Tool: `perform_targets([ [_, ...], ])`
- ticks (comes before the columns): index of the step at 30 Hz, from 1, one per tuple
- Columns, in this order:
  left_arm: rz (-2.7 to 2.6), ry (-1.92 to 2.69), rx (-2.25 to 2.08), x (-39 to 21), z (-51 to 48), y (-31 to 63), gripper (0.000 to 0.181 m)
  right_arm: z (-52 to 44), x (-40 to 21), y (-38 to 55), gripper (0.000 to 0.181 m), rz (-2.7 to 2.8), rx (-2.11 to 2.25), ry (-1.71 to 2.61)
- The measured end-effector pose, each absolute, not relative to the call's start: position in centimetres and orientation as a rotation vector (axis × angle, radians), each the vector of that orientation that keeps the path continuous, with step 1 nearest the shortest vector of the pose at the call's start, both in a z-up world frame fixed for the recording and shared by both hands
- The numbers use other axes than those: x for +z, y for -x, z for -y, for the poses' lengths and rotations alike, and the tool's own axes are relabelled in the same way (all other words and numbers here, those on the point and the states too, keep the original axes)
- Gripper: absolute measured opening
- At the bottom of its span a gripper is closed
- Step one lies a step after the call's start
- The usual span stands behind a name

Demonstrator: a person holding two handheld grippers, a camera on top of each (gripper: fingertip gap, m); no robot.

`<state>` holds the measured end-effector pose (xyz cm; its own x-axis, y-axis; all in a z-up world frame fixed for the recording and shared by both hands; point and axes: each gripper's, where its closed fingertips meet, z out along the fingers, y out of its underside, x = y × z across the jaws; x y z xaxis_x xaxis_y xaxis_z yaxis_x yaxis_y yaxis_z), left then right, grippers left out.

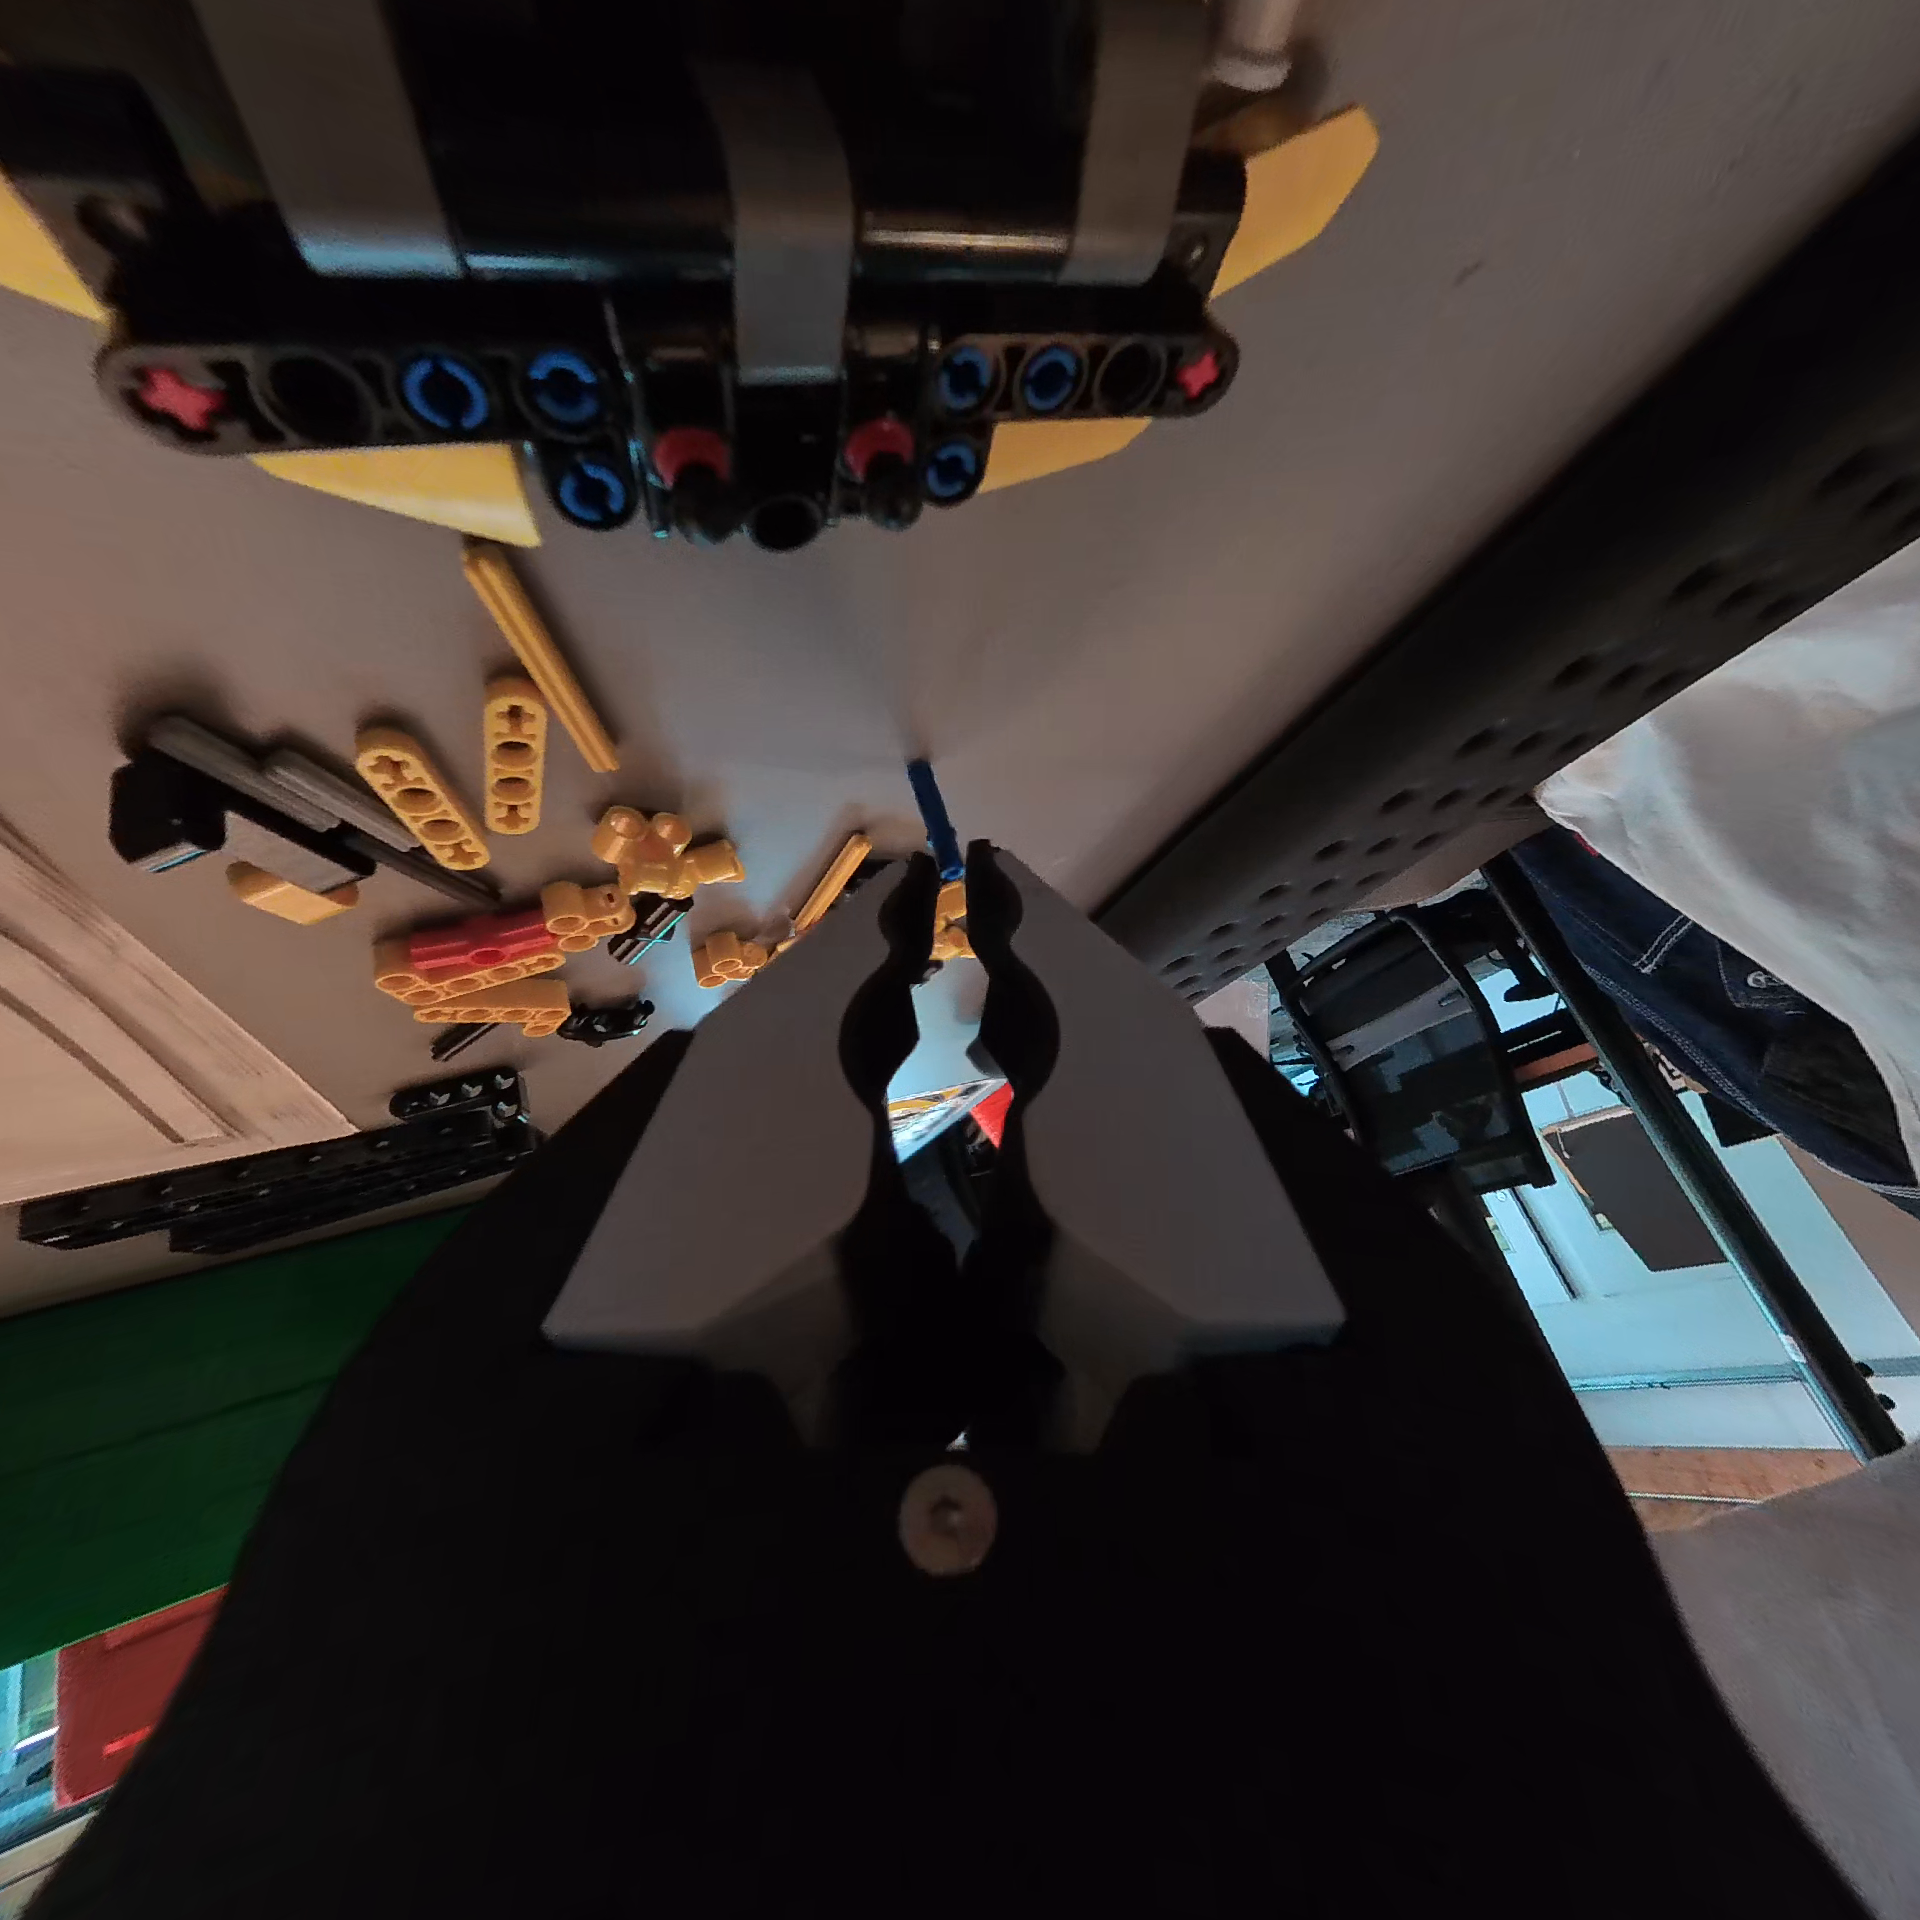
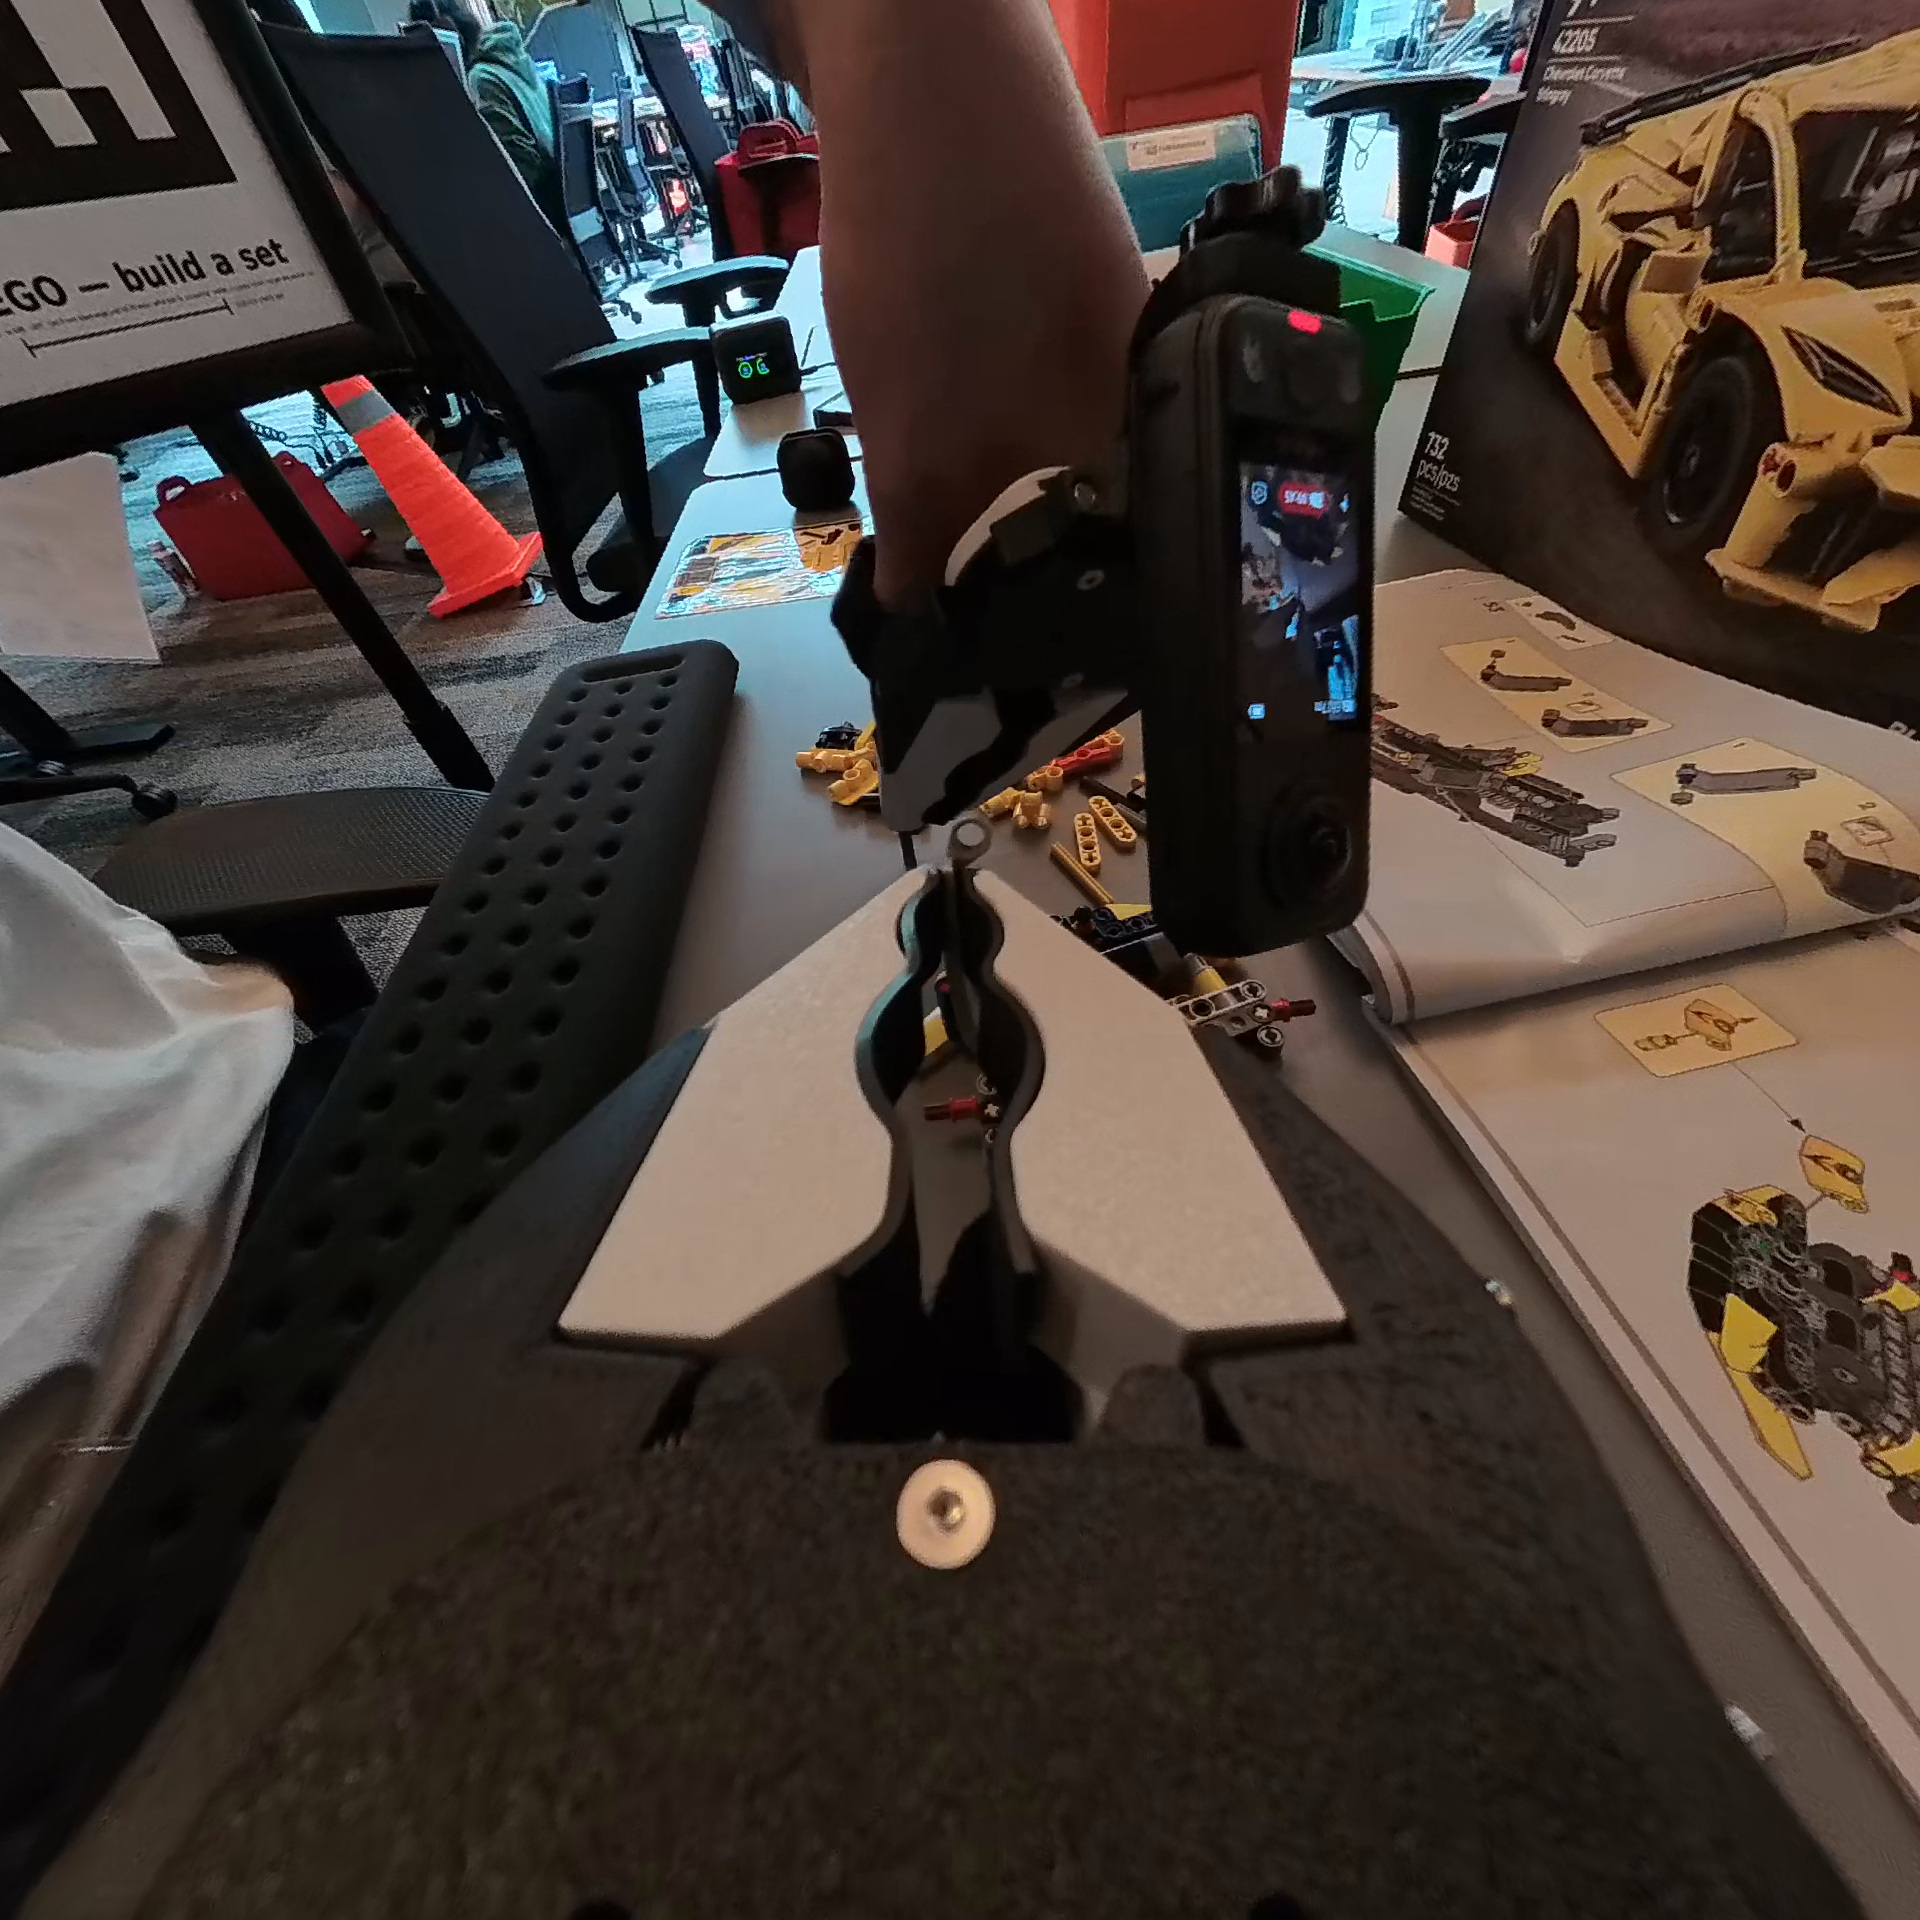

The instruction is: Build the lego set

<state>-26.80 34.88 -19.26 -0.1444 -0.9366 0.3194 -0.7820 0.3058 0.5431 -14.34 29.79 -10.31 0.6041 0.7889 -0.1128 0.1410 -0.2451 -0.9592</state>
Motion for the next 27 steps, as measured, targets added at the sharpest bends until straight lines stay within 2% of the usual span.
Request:
perform_targets([
  [1,1.974,-1.521,-0.331,-19.3,-34.9,26.7,0.005,-29.8,-10.3,14.3,0.000,0.766,0.739,1.738],
  [13,2.048,-1.532,-0.306,-18.6,-35.4,25.7,0.006,-29.7,-10.5,14.4,0.000,0.775,0.737,1.743],
  [16,2.185,-1.661,-0.094,-16.9,-35.9,23.3,0.008,-29.7,-10.3,14.2,0.001,0.766,0.738,1.735],
  [20,2.671,-1.751,0.396,-13.1,-36.4,21.2,0.021,-29.8,-9.1,13.6,0.000,0.717,0.754,1.691],
  [22,2.863,-1.821,0.621,-11.6,-36.1,21.5,0.043,-29.8,-8.5,13.4,0.000,0.692,0.778,1.667],
  [27,2.847,-1.764,0.628,-14.7,-34.1,26.5,0.048,-29.9,-8.3,13.4,0.001,0.677,0.803,1.658],
])
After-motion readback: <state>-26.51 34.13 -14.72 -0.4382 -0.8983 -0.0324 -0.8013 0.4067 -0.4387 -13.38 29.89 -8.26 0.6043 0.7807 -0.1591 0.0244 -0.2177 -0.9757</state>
